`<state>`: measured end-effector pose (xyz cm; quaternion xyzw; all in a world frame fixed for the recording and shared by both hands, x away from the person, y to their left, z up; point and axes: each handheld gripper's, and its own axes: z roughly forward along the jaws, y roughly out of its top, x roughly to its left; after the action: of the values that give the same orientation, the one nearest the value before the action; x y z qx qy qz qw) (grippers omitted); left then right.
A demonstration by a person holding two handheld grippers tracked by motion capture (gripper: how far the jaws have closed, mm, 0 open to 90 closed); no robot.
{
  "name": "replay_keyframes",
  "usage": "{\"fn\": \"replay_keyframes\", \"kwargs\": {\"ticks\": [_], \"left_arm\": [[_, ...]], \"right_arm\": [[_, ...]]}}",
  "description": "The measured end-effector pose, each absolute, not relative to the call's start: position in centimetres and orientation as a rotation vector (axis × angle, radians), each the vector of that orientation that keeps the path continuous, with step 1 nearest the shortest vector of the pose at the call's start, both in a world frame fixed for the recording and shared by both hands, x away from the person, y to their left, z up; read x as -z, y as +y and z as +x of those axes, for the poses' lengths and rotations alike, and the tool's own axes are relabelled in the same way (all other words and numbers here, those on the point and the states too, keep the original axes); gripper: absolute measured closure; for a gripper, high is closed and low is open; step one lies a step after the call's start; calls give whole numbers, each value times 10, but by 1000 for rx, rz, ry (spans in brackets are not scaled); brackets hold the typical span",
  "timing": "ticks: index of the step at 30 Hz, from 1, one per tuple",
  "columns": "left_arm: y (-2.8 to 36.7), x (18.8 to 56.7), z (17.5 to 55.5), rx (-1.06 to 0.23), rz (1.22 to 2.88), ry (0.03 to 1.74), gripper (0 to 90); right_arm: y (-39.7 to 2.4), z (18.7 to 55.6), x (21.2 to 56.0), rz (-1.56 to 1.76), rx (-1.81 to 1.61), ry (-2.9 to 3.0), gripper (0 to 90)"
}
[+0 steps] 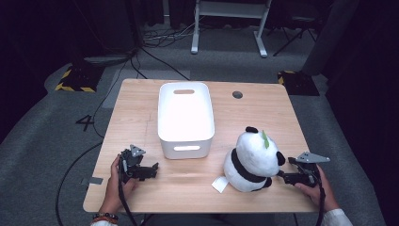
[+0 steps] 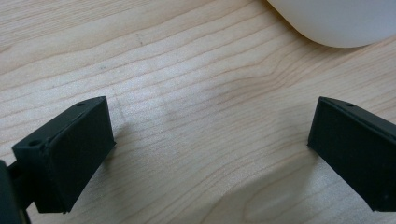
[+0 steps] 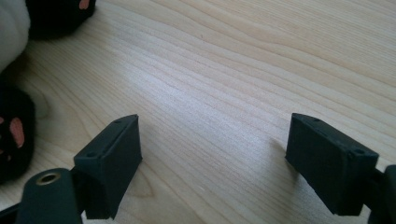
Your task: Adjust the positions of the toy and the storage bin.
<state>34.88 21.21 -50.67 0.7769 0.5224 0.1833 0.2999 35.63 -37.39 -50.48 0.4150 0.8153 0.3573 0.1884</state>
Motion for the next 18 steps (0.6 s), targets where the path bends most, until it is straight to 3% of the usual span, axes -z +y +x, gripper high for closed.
{"fn": "replay_keyframes", "kwargs": {"ticks": [11,18], "left_arm": [[215,506,337,-459,2104,1295,30],[215,507,333,-451,2112,1274,27]], "right_arm": [[-377,355,502,1156,-969,2319,163],[-374,339,483,1072,-1049,2327,180]]}}
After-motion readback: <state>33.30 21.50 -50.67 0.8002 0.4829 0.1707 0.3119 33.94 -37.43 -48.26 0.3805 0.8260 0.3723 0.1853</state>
